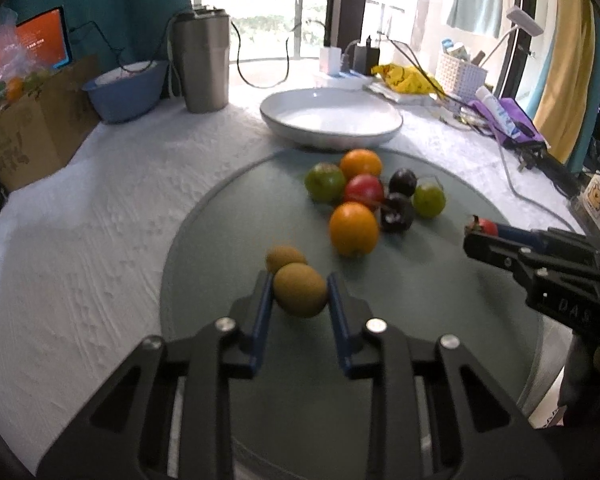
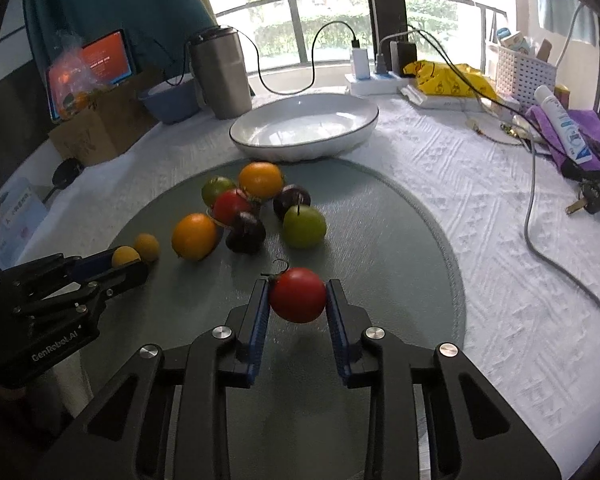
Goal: Organize fruits
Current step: 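Grasp the red tomato with the right tool while the left tool grasps a small yellow fruit, then carry the red tomato and yellow fruit into the white bowl and open both tools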
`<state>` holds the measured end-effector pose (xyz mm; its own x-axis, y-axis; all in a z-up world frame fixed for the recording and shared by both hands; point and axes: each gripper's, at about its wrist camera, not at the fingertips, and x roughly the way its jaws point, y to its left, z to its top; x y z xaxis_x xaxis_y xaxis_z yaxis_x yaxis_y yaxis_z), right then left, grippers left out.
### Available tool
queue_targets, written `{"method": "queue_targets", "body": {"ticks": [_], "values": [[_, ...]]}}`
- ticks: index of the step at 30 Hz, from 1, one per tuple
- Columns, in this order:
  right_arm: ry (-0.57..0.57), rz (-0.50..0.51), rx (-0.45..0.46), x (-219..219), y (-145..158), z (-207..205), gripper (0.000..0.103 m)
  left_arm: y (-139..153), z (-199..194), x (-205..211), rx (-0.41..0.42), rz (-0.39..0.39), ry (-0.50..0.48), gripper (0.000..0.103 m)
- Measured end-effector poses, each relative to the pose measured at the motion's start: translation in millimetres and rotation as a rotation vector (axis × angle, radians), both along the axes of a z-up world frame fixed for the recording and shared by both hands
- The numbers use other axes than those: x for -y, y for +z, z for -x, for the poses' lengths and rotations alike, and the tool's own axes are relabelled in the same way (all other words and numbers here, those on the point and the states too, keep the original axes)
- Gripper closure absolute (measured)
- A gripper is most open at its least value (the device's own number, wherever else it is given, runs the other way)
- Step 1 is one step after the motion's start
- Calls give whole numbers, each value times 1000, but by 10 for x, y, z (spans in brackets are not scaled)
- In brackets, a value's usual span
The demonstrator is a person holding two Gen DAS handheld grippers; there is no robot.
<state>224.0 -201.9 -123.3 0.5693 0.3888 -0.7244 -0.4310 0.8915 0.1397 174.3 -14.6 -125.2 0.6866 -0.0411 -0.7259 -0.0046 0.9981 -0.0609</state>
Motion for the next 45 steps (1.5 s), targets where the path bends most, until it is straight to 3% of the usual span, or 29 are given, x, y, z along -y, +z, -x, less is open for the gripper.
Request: {"method": "queue_targets", "body": {"ticks": [20,45], "values": [[38,-12,112,-113,427,-376,72,494,-423,-101,146,-4,-7,74],[52,21,93,-376,306,-1252,72,393,-1365,-119,85,44,-90,74]]}}
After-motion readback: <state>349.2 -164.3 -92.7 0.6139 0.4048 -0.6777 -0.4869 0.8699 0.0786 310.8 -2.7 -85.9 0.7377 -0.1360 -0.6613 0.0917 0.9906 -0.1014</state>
